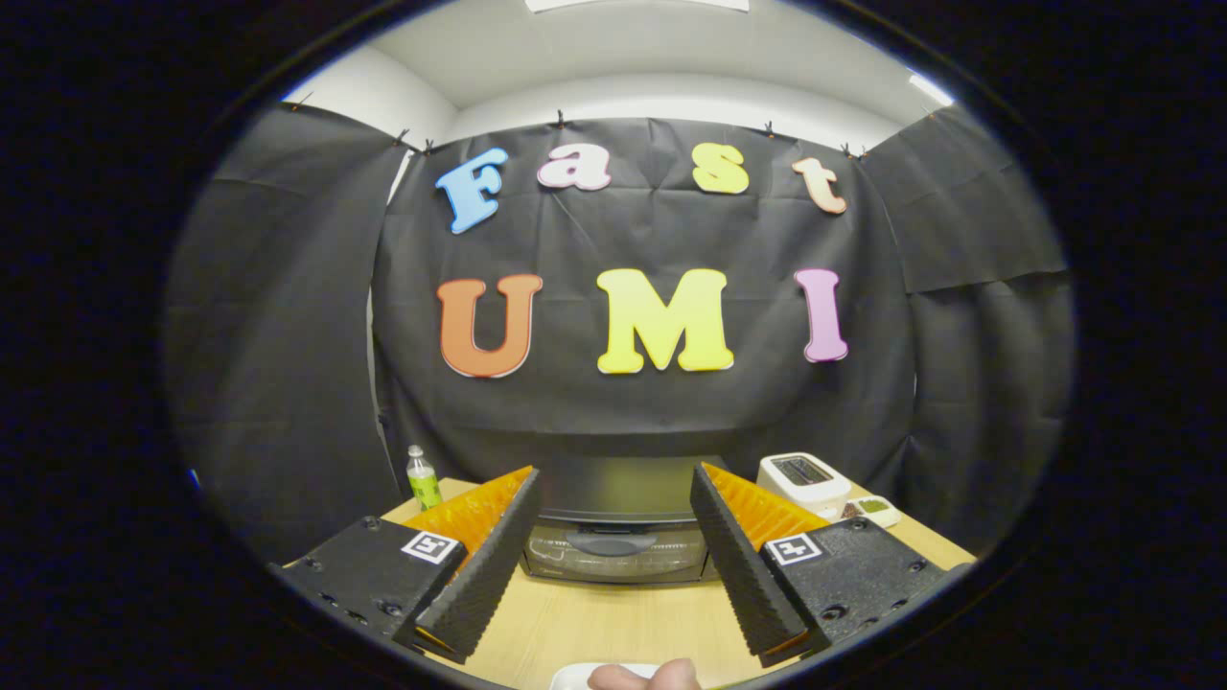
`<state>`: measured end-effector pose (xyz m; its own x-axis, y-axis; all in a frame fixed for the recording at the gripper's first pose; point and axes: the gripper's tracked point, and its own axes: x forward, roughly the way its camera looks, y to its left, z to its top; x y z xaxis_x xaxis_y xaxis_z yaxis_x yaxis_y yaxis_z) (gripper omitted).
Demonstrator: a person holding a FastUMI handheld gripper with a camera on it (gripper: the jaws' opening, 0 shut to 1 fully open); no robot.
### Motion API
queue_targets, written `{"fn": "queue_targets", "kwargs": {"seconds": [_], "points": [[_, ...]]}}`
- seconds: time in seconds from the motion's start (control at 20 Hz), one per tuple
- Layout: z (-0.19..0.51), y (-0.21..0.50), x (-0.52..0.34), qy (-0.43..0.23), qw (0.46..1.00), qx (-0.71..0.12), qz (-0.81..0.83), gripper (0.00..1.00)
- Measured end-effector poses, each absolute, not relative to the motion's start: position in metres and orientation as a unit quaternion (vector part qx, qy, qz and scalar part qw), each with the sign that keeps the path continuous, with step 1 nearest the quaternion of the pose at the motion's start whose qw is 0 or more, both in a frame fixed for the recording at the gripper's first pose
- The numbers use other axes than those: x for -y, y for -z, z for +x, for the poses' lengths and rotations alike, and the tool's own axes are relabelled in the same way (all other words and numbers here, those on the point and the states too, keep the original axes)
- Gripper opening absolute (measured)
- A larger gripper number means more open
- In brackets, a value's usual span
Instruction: Open the toaster oven, put the food inside, and close the toaster oven door.
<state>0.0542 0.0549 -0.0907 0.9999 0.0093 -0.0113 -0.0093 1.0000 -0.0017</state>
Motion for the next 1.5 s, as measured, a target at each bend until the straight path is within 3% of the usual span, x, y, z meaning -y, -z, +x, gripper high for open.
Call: {"fn": "queue_targets", "kwargs": {"seconds": [0.3,0.6,1.5], "points": [[-0.008,0.071,-0.047,0.014,1.000,0.001,-0.023,1.00],[-0.061,0.086,-0.069,-0.011,0.999,-0.006,-0.034,1.00],[-0.074,0.100,-0.061,0.005,1.000,-0.011,-0.014,1.00]]}}
